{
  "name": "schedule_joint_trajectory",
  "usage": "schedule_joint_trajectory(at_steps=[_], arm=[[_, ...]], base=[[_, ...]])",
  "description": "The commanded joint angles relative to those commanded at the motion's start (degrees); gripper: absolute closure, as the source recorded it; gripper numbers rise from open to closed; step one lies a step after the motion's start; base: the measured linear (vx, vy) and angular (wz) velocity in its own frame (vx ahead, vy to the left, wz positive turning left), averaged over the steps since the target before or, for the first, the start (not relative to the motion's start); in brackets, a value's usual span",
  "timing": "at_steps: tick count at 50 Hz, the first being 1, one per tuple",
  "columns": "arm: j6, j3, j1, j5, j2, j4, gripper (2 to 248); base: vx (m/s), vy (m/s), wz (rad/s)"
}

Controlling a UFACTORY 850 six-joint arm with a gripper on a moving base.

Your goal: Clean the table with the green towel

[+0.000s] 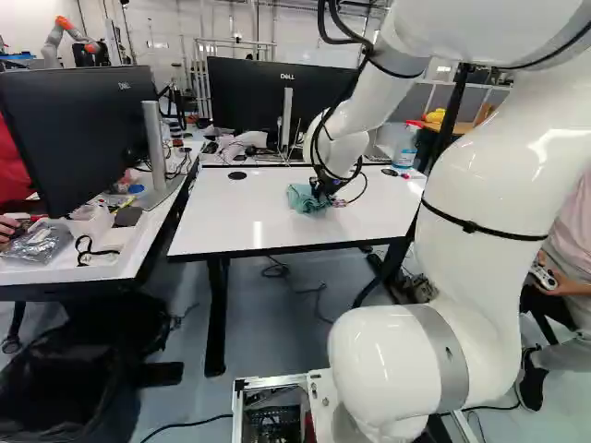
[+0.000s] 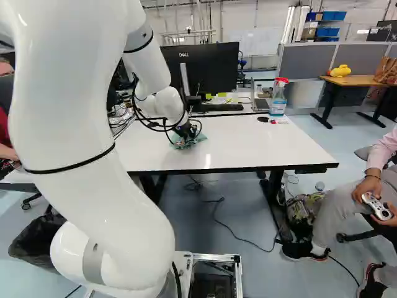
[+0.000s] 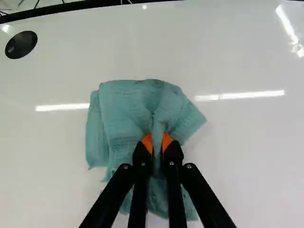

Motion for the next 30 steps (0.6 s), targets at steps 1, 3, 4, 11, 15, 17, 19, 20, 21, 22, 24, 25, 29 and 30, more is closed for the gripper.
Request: schedule_joint_trajectory(at_steps=[1, 3, 4, 11, 15, 17, 19, 20, 21, 22, 24, 25, 29, 30], arm=[[0.0, 0.04, -0.18, 0.0, 0.04, 0.0, 208], [0.0, 0.12, -0.56, 0.0, 0.1, 0.0, 208], [0.0, 0.15, -0.75, 0.0, 0.13, 0.0, 208], [0.0, 0.24, -2.14, 0.0, 0.22, 0.0, 208], [0.0, 0.13, -2.95, 0.0, 0.11, 0.0, 208], [0.0, -0.03, -3.34, 0.0, -0.03, 0.0, 208], [0.0, -0.3, -3.68, 0.0, -0.27, 0.0, 208], [0.0, -0.47, -3.84, 0.0, -0.42, 0.0, 208], [0.0, -0.66, -3.99, 0.0, -0.59, 0.0, 208], [0.0, -0.87, -4.13, 0.0, -0.77, 0.0, 208], [0.0, -1.32, -4.42, 0.0, -1.17, 0.0, 208], [0.0, -1.56, -4.55, 0.0, -1.38, 0.0, 208], [0.0, -2.59, -5.09, 0.0, -2.29, 0.0, 208], [0.0, -2.85, -5.22, 0.0, -2.52, 0.0, 208]], base=[[0.0, 0.0, 0.0], [0.0, 0.0, 0.0], [0.0, 0.0, 0.0], [0.0, 0.0, 0.0], [0.0, 0.0, 0.0], [0.0, 0.0, 0.0], [0.0, 0.0, 0.0], [0.0, 0.0, 0.0], [0.0, 0.0, 0.0], [0.0, 0.0, 0.0], [0.0, 0.0, 0.0], [0.0, 0.0, 0.0], [0.0, 0.0, 0.0], [0.0, 0.0, 0.0]])
